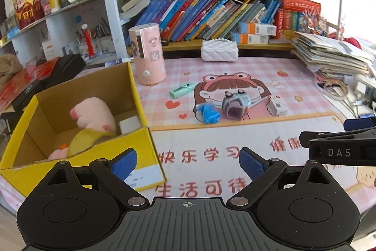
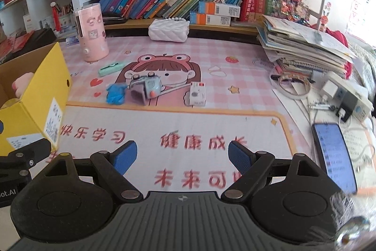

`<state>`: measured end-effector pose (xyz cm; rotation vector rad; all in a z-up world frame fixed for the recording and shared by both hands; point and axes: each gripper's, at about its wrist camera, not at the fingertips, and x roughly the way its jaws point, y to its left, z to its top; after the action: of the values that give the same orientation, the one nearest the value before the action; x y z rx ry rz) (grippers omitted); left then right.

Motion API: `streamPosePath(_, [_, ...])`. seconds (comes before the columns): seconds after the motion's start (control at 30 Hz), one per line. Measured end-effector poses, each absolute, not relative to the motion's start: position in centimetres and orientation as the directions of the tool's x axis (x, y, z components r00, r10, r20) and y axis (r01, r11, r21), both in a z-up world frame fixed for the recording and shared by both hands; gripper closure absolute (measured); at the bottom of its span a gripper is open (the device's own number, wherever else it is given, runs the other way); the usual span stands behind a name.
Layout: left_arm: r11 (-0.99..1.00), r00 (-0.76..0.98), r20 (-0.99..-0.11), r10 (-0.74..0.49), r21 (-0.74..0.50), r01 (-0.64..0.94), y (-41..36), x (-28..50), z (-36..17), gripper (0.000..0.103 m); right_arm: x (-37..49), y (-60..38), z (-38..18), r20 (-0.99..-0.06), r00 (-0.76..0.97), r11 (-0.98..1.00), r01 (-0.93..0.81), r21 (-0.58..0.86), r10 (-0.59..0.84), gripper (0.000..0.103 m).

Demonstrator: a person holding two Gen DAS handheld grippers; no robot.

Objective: Organize objects
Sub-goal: 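Move both open tools back over the desk toward the remaining toys, then grasp the grey-blue toy truck with the left tool while the right tool grasps the red-labelled white box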

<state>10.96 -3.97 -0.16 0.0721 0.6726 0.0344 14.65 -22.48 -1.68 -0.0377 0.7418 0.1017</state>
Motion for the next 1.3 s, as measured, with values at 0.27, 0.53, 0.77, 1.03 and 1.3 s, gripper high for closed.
streamPosePath(0.27, [0.994, 0.772, -0.627, 0.105, 0.081, -0.07, -5.5, 13.3, -0.3, 0.008, 18.2, -23.6, -1.6, -0.683, 0.718, 0.984, -0.179, 0.005, 0.134, 0.019])
streamPosePath(0.53, [0.989, 0.758, -0.636, 0.148, 0.094, -0.114, -7.1, 15.4, -0.6, 0.008, 21.3, -24.9, -2.1, -0.693, 0.696, 0.973, -0.229, 0.032, 0.187, 0.019])
streamPosePath(0.77, [0.988, 0.753, -0.64, 0.152, 0.098, -0.115, -8.4, 17.0, -0.6, 0.008, 23.7, -26.1, -2.3, -0.697, 0.685, 0.966, -0.256, 0.045, 0.214, 0.019])
streamPosePath(1.03, [0.988, 0.758, -0.633, 0.157, 0.102, -0.12, -9.8, 19.4, -0.7, 0.008, 26.4, -27.3, -1.5, -0.672, 0.703, 0.961, -0.274, 0.046, 0.233, 0.019])
streamPosePath(1.3, [0.988, 0.742, -0.652, 0.156, 0.115, -0.106, -10.6, 20.8, -1.6, 0.008, 29.4, -27.2, -1.5, -0.654, 0.708, 0.946, -0.321, 0.038, 0.267, 0.021])
